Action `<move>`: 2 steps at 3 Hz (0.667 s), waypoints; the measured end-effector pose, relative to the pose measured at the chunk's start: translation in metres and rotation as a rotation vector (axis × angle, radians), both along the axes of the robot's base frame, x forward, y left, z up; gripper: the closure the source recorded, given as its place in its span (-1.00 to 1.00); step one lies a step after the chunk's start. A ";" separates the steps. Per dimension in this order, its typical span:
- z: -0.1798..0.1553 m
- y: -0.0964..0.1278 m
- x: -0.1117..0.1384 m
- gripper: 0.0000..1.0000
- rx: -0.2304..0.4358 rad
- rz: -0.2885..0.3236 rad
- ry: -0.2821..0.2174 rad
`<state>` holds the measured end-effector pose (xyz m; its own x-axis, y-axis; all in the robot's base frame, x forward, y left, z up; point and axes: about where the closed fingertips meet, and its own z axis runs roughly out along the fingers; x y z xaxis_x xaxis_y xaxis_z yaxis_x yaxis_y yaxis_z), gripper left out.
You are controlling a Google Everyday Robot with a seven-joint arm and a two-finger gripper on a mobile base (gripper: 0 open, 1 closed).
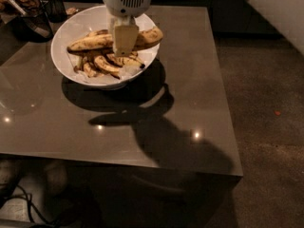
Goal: Pick banana from white bowl
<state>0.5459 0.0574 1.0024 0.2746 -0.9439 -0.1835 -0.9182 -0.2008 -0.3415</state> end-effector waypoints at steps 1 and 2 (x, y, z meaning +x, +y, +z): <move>0.015 -0.009 -0.025 1.00 -0.004 -0.013 -0.005; 0.011 -0.017 -0.049 1.00 -0.003 -0.028 0.044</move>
Offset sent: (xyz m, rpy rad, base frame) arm -0.0840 -0.0300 0.0039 -0.0134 0.1246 -0.0482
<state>0.4965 0.0404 1.0134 0.2393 -0.9517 -0.1922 -0.9378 -0.1753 -0.2997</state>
